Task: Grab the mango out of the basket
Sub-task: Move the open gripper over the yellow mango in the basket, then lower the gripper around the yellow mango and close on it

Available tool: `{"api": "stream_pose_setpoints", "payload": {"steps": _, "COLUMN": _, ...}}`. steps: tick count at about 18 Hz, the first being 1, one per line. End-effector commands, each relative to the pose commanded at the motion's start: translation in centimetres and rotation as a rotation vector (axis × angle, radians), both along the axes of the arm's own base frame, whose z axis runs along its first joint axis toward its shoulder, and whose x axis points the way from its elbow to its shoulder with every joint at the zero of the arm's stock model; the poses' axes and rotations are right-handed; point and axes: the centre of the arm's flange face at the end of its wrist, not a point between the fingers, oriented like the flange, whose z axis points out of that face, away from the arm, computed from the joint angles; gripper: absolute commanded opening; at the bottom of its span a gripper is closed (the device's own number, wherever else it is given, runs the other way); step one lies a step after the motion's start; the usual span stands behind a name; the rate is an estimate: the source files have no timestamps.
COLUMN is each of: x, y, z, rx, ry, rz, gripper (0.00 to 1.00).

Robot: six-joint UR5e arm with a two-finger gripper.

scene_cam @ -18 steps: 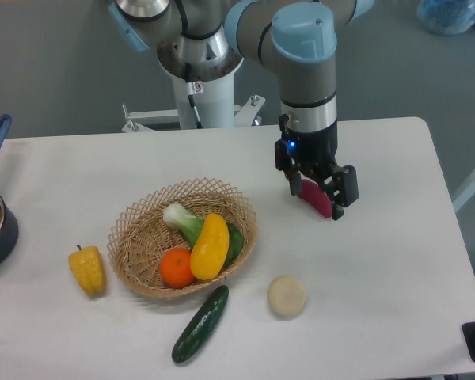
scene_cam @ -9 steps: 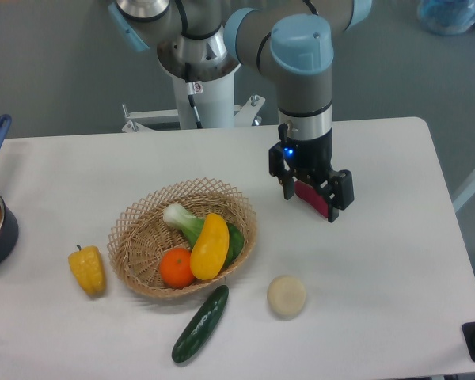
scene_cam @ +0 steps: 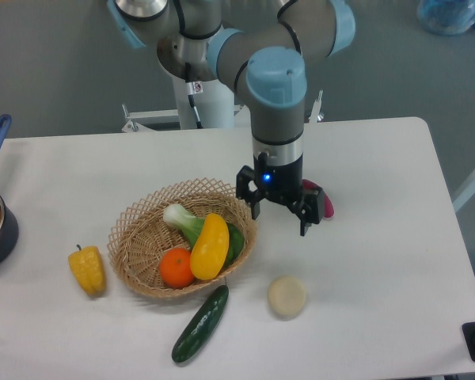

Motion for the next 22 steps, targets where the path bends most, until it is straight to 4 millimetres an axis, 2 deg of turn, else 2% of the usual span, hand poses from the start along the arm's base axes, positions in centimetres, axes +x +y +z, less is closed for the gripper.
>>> {"api": "stream_pose_setpoints", "payload": {"steps": 3, "x": 1.8, "y": 0.9, "z": -0.8, "rx": 0.014, "ry": -0.058, "rz": 0.054, "gripper": 1.0}}
{"api": "stream_pose_setpoints", "payload": {"steps": 5, "x": 2.5, "y": 0.6, "z": -2.3, "rx": 0.008, "ry": -0.099, "rz": 0.077, "gripper": 1.0}}
{"api": "stream_pose_setpoints", "payload": {"steps": 11, "x": 3.8, "y": 0.8, "z": -3.9, "rx": -0.009, "ry": -0.135, "rz": 0.06, "gripper": 1.0}}
{"api": "stream_pose_setpoints", "payload": {"steps": 22, "x": 5.9, "y": 1.3, "z": -5.3, "rx": -0.032, "ry": -0.159, "rz": 0.04, "gripper": 1.0}}
